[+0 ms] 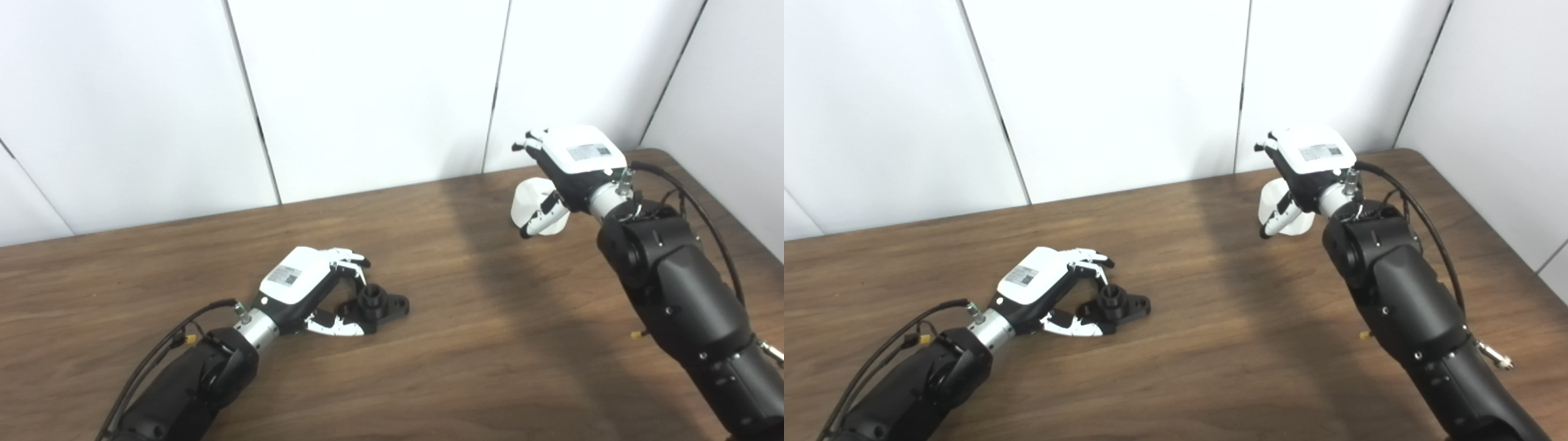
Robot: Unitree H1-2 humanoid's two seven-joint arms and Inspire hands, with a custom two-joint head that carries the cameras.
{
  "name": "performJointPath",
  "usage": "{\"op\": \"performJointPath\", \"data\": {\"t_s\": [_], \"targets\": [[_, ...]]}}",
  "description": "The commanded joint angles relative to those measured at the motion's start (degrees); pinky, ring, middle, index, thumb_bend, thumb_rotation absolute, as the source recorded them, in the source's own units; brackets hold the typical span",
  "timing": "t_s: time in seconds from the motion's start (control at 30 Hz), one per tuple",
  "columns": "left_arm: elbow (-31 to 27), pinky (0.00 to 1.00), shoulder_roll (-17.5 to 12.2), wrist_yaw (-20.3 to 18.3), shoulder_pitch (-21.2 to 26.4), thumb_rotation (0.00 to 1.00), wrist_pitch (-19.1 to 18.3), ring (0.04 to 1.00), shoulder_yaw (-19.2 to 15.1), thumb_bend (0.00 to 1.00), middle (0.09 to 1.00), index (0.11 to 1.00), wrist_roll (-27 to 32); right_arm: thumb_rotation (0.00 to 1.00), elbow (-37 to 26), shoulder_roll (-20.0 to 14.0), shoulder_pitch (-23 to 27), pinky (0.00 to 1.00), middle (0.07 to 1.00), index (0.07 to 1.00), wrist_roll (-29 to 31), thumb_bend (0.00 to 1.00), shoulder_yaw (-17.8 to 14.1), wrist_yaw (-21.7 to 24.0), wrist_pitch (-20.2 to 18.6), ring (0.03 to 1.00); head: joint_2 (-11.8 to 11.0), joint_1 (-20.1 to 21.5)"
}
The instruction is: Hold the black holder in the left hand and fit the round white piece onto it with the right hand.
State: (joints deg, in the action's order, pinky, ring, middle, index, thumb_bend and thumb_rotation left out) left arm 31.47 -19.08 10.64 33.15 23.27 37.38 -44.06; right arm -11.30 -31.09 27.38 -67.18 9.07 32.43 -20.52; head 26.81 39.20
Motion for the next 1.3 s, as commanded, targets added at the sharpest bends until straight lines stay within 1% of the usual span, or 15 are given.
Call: {"op": "performJointPath", "data": {"t_s": [0.0, 0.17, 0.3, 0.53, 0.63, 0.73, 0.97, 1.1, 1.27], "targets": [[2.8, 0.7, -3.9, -5.5, -3.0, 0.06, -0.8, 0.821, 1.2, 0.52, 0.793, 0.487, -2.6, 0.28, -0.1, -1.2, 3.7, 0.84, 0.937, 0.86, -2.8, 0.92, -1.2, -0.1, -1.7, 0.946, 0.0, 0.1], [2.4, 0.71, -4.4, -6.5, -3.0, 0.06, -0.9, 0.831, 1.2, 0.52, 0.803, 0.487, -2.3, 0.29, 4.3, -1.0, 4.7, 0.9, 0.936, 0.855, -6.8, 0.93, -0.9, -1.1, -3.0, 0.945, -0.4, 0.4], [1.7, 0.72, -4.6, -7.4, -3.3, 0.06, -1.1, 0.837, 1.0, 0.52, 0.808, 0.488, -1.8, 0.31, 7.3, -1.1, 5.6, 0.9, 0.942, 0.873, -7.5, 0.94, -1.0, -0.9, -3.3, 0.946, -0.4, 0.5], [1.9, 0.71, -4.7, -7.0, -3.4, 0.06, -0.6, 0.824, 0.9, 0.52, 0.801, 0.488, -2.2, 0.32, 12.7, -1.3, 7.2, 0.88, 0.942, 0.881, -6.1, 0.96, -1.3, -2.7, -3.5, 0.938, -0.3, 0.6], [1.4, 0.71, -4.7, -7.5, -3.6, 0.06, -0.9, 0.829, 0.8, 0.52, 0.802, 0.488, -2.0, 0.34, 14.1, -1.3, 7.5, 0.87, 0.944, 0.881, -5.7, 0.95, -1.3, -3.2, -3.8, 0.936, -0.4, 0.5], [1.6, 0.71, -4.7, -7.1, -3.6, 0.06, -0.8, 0.827, 0.8, 0.52, 0.801, 0.488, -2.3, 0.35, 15.4, -1.4, 7.7, 0.87, 0.938, 0.875, -5.0, 0.94, -1.4, -4.1, -3.8, 0.933, -0.3, 0.5], [2.8, 0.7, -4.6, -5.4, -3.5, 0.06, 0.0, 0.816, 0.9, 0.52, 0.795, 0.487, -2.7, 0.37, 17.1, -0.6, 7.8, 0.86, 0.932, 0.856, -3.1, 0.92, -1.3, -5.9, -4.9, 0.923, -0.3, 0.2], [2.3, 0.7, -4.7, -6.2, -3.6, 0.06, -0.2, 0.819, 0.8, 0.52, 0.796, 0.488, -2.5, 0.39, 17.2, 0.5, 8.0, 0.88, 0.939, 0.846, -1.0, 0.9, -1.8, -5.4, -6.0, 0.928, -0.1, 0.1], [1.8, 0.7, -4.9, -6.2, -3.7, 0.06, -0.4, 0.815, 1.0, 0.52, 0.794, 0.488, -2.9, 0.4, 17.9, 1.5, 8.3, 0.86, 0.934, 0.82, 0.2, 0.91, -1.8, -6.0, -6.3, 0.917, -0.1, 0.2]]}}
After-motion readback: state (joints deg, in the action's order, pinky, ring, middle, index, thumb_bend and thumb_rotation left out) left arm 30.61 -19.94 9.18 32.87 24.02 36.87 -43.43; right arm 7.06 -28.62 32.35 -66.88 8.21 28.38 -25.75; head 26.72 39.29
